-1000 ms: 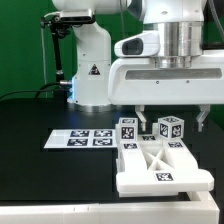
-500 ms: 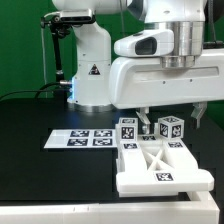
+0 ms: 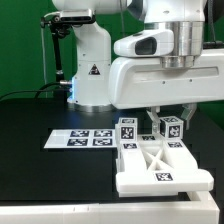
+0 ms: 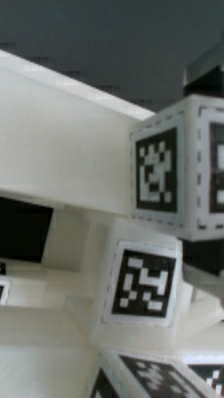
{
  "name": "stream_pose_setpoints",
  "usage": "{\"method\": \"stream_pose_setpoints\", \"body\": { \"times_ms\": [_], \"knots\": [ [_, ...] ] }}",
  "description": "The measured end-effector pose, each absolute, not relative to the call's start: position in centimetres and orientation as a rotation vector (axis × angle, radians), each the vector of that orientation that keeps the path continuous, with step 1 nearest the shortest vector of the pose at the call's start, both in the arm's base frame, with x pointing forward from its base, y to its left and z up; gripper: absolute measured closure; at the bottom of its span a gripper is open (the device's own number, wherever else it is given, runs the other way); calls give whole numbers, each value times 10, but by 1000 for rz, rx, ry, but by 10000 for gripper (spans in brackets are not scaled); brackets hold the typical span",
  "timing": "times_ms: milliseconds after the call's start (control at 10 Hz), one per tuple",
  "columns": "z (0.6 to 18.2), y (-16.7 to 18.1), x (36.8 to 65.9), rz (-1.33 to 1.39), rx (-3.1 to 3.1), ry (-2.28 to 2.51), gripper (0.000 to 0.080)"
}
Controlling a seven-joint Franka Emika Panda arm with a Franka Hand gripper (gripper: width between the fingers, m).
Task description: Assemble chair
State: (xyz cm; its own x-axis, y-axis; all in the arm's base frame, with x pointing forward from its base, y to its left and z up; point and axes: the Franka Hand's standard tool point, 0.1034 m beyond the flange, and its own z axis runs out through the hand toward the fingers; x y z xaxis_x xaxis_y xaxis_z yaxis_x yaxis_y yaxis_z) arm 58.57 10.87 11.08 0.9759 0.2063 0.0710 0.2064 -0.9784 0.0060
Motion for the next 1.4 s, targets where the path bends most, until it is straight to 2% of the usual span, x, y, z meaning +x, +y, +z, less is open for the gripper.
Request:
{"method": "stream_pose_setpoints", "body": {
  "times_ms": [200, 1000, 1300, 1400],
  "knots": [
    [111, 109, 586, -112, -3122, -315, 517],
    [110, 105, 586, -159, -3015, 710, 517],
    [110, 100, 587, -160, -2977, 850, 488],
    [111, 100, 587, -162, -2976, 850, 296]
  ]
}}
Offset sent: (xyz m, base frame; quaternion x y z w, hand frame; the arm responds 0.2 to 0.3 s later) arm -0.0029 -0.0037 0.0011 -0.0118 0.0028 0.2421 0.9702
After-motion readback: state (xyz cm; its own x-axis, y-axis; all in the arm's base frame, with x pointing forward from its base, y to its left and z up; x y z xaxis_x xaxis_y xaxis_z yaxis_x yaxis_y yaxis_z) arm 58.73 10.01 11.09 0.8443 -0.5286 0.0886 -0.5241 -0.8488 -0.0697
